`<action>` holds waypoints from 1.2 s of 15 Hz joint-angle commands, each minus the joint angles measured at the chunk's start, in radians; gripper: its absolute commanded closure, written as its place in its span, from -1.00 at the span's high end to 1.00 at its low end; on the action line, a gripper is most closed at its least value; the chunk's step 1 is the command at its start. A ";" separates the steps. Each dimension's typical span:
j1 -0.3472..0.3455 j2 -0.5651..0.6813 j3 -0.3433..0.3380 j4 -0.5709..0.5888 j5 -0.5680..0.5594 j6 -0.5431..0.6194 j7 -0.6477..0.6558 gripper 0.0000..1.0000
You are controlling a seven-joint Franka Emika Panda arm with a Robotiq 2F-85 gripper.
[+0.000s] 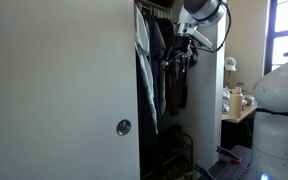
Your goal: Open the closet door
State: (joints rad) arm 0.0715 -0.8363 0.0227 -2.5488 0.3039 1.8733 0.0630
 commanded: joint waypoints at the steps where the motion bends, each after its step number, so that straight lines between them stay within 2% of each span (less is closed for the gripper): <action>1: -0.033 -0.119 -0.021 0.003 -0.044 -0.096 -0.007 1.00; 8: -0.075 -0.220 -0.041 0.018 -0.123 -0.183 -0.017 1.00; 18: -0.085 -0.227 -0.046 0.006 -0.132 -0.171 -0.009 1.00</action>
State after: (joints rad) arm -0.0053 -1.0659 -0.0275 -2.5462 0.1665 1.7062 0.0602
